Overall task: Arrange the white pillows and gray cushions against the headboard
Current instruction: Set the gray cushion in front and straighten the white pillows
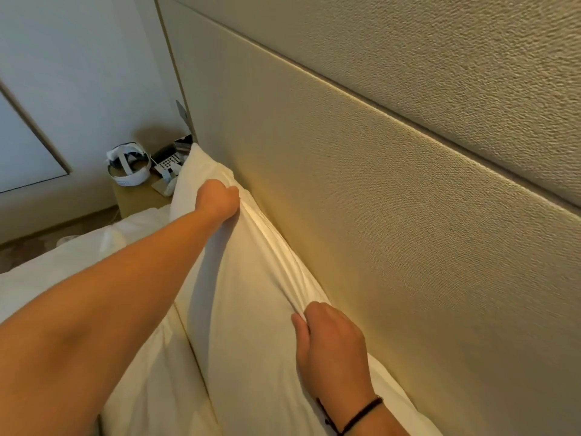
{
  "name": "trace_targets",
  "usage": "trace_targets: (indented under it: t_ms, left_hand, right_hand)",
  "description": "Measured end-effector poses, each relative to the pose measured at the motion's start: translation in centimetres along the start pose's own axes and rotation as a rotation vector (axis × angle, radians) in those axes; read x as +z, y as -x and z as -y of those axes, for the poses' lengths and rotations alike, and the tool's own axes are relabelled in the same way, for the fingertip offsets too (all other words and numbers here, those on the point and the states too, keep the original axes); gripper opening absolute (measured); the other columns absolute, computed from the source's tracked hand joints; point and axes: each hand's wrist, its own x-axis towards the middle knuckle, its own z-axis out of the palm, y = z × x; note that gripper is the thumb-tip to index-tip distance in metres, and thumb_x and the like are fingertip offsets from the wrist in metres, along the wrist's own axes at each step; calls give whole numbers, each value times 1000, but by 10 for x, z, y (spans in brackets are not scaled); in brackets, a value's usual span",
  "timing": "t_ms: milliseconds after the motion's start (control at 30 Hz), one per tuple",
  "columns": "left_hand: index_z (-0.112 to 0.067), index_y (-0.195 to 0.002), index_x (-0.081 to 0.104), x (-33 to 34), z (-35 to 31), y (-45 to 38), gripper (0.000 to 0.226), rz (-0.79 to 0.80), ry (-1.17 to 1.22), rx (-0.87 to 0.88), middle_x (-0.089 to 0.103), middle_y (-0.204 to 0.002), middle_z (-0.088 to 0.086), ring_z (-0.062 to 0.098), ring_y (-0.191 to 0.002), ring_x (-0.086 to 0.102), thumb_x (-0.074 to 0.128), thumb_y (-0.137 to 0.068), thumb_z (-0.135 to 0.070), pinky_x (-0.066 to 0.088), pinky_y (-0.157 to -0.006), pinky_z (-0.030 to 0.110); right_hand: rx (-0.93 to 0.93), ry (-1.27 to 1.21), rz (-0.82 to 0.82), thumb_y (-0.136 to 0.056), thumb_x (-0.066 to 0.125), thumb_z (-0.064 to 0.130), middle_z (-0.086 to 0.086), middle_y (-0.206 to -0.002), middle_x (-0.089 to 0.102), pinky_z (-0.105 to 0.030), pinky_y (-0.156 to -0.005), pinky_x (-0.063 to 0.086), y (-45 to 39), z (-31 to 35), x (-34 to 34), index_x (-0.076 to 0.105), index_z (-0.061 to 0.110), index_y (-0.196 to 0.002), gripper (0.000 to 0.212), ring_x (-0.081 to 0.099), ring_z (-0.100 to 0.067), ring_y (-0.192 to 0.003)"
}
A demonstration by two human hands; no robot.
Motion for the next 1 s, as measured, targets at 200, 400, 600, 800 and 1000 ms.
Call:
trace_targets:
  t_ms: [200, 400, 600, 800, 1000]
  left_hand:
    - [1, -125, 54, -1, 15, 10, 49, 173, -258, 107, 58, -126, 22, 39, -115, 53, 36, -103, -38, 42, -99, 45]
    - [-32, -139, 44, -8, 27, 74, 51, 325, -495, 799, 40, -151, 0, 29, -134, 41, 60, -94, -16, 44, -102, 44]
    - [-39, -138, 45, -9, 25, 124, 44, 366, -717, 1264, 45, -148, -9, 23, -138, 34, 52, -97, -24, 38, -103, 40]
    - [-37, -115, 64, -2, 6, 154, 25, 396, -788, 1243, 67, -118, -6, 17, -107, 58, 53, -94, -42, 48, -84, 32]
    - [-28, -103, 67, -2, 1, 179, 14, 190, -568, 1107, 67, -99, -3, 21, -89, 62, 57, -93, -28, 44, -64, 28]
  right_hand:
    - [126, 36, 254, -101, 37, 42, 11, -70, 39, -27, -58, 27, -12, -8, 26, 36, 24, -76, 30, 40, -11, -64]
    - [164, 93, 289, -82, 25, 82, 18, -109, 57, -26, -79, 41, 50, -38, -18, 51, 38, -117, 62, 54, -7, -98]
    - [370, 266, 436, -58, 28, 98, 23, -119, 53, -27, -83, 44, 126, -78, -76, 40, 48, -130, 88, 53, -7, -108]
    - [405, 288, 469, -91, 42, 63, 6, -69, 47, -31, -61, 37, 158, -85, -103, 41, 27, -74, 40, 54, -16, -77]
    - [433, 212, 333, -94, 51, 41, 1, -56, 41, -38, -58, 37, 173, -84, -128, 30, 23, -64, 41, 43, -24, -61]
